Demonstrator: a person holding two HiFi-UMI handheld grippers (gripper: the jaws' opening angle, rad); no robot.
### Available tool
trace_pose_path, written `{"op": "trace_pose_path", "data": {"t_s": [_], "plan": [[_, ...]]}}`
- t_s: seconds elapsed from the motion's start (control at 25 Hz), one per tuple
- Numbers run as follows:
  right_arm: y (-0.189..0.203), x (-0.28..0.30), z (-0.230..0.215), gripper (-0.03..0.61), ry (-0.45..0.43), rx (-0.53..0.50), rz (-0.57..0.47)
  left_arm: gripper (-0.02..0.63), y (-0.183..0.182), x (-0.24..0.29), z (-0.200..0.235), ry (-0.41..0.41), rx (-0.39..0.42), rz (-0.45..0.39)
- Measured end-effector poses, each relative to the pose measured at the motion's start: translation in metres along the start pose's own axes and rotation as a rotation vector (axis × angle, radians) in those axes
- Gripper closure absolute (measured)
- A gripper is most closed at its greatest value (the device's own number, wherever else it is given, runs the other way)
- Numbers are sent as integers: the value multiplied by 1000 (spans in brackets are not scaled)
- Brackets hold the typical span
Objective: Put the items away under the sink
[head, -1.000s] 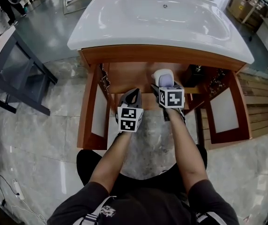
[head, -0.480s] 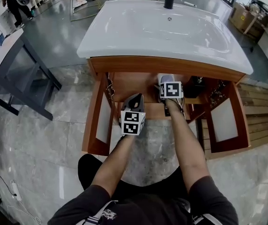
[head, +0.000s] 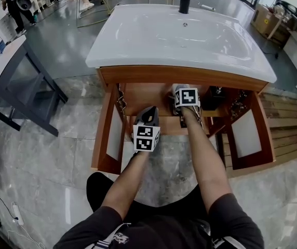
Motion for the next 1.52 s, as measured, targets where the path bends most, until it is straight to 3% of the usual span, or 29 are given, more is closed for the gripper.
{"op": "trace_pose_path", "data": {"t_s": [0.28,0.4,0.56,0.6,0.76,0.88,1.04,1.2,1.52], "plan": [[-11,-65,20,121,20,-118,-270,615,-11,-7,0,23,-6,-58],[-3,-95,35,123,34,-195,-382,615,-15,-12,-3,16,-3,-70],[14,-124,47,128,32,-223,-486,615,-19,-21,-3,3,-10,-90],[19,-131,48,169,46,-221,-517,615,-21,-23,-4,3,-10,-98],[40,-151,45,459,111,-179,-615,615,-32,-38,-5,8,-20,-149],[51,-156,46,552,130,-168,-656,615,-40,-47,-8,14,-13,-181],[59,-166,51,555,88,-147,-683,615,-53,-62,-12,22,-2,-207],[60,-207,57,555,69,-140,-703,615,-88,-97,-29,48,45,-277],[31,-353,75,555,22,-156,-704,615,-200,-182,-51,58,21,-184]]}}
Point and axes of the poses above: the fingertips, and each gripper's own axes: x forward along the fingers, z to its left, y out of its underside, the point moved 7 cm from there along -x, backward along the fingers, and after that the axes turned 14 degrees about z, right-handed, at the moved point
